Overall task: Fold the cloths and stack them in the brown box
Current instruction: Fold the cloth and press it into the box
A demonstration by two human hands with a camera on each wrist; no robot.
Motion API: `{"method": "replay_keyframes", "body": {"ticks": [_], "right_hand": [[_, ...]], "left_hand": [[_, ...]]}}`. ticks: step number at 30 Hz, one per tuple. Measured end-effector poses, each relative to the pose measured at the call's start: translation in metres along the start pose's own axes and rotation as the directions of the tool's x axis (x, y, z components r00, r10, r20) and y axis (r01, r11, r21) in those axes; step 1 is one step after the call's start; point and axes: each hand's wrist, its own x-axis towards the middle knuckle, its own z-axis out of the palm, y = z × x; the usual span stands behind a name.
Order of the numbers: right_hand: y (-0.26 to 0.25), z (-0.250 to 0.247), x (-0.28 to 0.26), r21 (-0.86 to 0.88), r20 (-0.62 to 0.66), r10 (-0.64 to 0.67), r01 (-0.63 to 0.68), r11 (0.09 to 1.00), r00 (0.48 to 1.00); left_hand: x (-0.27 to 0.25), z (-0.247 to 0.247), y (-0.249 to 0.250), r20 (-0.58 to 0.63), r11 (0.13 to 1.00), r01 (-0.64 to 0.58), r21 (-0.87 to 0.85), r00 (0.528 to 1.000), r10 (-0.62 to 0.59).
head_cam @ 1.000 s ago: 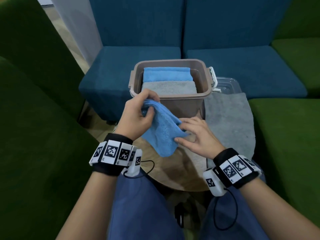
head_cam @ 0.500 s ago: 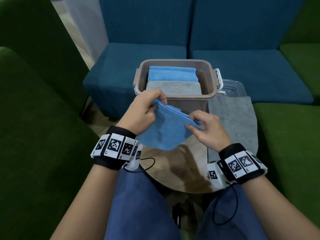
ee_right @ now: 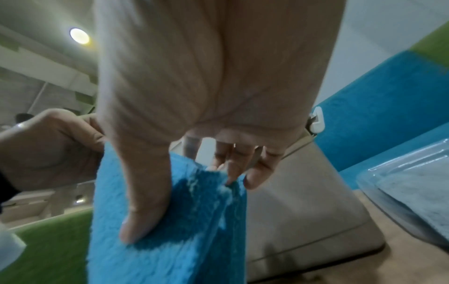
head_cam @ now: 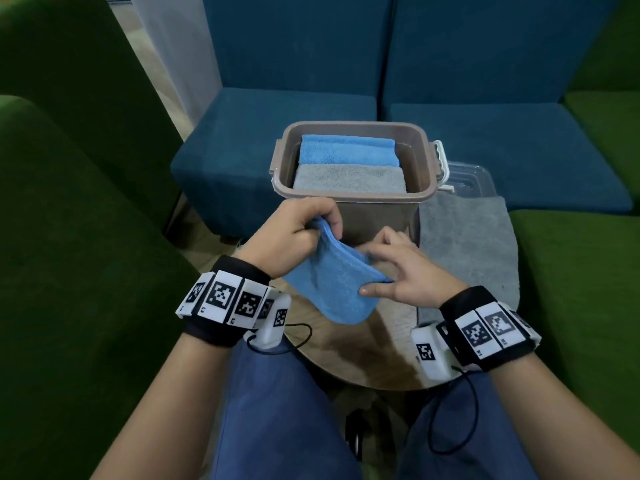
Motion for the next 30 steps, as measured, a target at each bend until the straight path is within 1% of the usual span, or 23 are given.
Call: {"method": "replay_keyframes", "body": {"ticks": [2,4,6,8,10,12,14,17,19,21,22,23,24,25,26,27,28,29,30], "right_hand": [[0.001,0.0,-0.004,0.003,-0.027,0.003,-0.003,1.0,1.0],[0.002,-0.003,-0.007,0.125,-0.02,0.01,-0.007,0.992,1.0],[0.002,-0.006,-0.011,0.276,-0.033,0.011,-0.001,0.961,0.999],[0.004,-0.006,-0.014,0.324,-0.146,0.021,0.028,0.946,0.989],[0.007,-0.004,-0.016,0.33,-0.299,0.03,0.074,0.941,0.954],[0.009,-0.004,-0.017,0.326,-0.401,0.04,0.102,0.94,0.915],[0.01,-0.004,-0.018,0.306,-0.421,0.048,0.092,0.948,0.906],[0.012,-0.002,-0.017,0.348,-0.398,0.106,0.043,0.936,0.911],[0.012,-0.001,-0.014,0.352,-0.398,0.145,0.005,0.936,0.906],[0.008,-0.005,-0.007,0.33,-0.442,0.165,-0.011,0.944,0.882],[0.004,-0.009,-0.004,0.309,-0.486,0.158,0.0,0.951,0.86],[-0.001,-0.015,-0.001,0.284,-0.531,0.139,0.021,0.959,0.836],[-0.007,-0.021,0.0,0.268,-0.561,0.122,0.04,0.963,0.818],[-0.01,-0.025,-0.001,0.269,-0.568,0.12,0.046,0.962,0.814],[-0.011,-0.027,-0.004,0.283,-0.546,0.133,0.032,0.959,0.827],[-0.009,-0.027,-0.009,0.303,-0.489,0.161,-0.006,0.953,0.857],[-0.004,-0.022,-0.015,0.319,-0.394,0.187,-0.058,0.946,0.9],[0.004,-0.013,-0.021,0.313,-0.263,0.199,-0.112,0.943,0.944],[0.012,-0.001,-0.029,0.284,-0.106,0.198,-0.161,0.945,0.974]], "left_hand": [[-0.002,-0.006,-0.004,0.001,0.999,0.031,-0.024,1.0,-0.031],[-0.004,-0.011,-0.014,-0.017,0.998,0.068,-0.014,0.998,-0.068],[-0.007,-0.013,-0.028,-0.047,0.992,0.118,0.038,0.992,-0.116],[-0.011,-0.013,-0.042,-0.091,0.983,0.17,0.075,0.982,-0.163],[-0.015,-0.011,-0.054,-0.158,0.98,0.192,0.044,0.97,-0.183],[-0.018,-0.008,-0.063,-0.242,0.981,0.192,-0.01,0.952,-0.189],[-0.02,-0.003,-0.069,-0.298,0.978,0.208,-0.035,0.931,-0.209],[-0.023,0.006,-0.075,-0.357,0.97,0.233,-0.065,0.903,-0.241],[-0.02,0.011,-0.078,-0.405,0.957,0.269,-0.106,0.868,-0.289],[-0.013,0.014,-0.076,-0.456,0.949,0.291,-0.123,0.832,-0.314],[-0.009,0.014,-0.072,-0.476,0.952,0.279,-0.123,0.825,-0.303],[-0.005,0.013,-0.067,-0.484,0.959,0.255,-0.128,0.828,-0.284],[-0.003,0.011,-0.063,-0.475,0.966,0.219,-0.136,0.842,-0.258],[-0.003,0.009,-0.06,-0.448,0.973,0.183,-0.141,0.865,-0.228],[-0.006,0.009,-0.059,-0.402,0.978,0.157,-0.14,0.893,-0.201],[-0.011,0.01,-0.061,-0.338,0.979,0.155,-0.134,0.921,-0.192],[-0.018,0.014,-0.067,-0.255,0.975,0.185,-0.126,0.944,-0.212],[-0.028,0.02,-0.075,-0.16,0.966,0.234,-0.112,0.955,-0.25],[-0.039,0.027,-0.086,-0.06,0.953,0.295,-0.075,0.952,-0.3]]}}
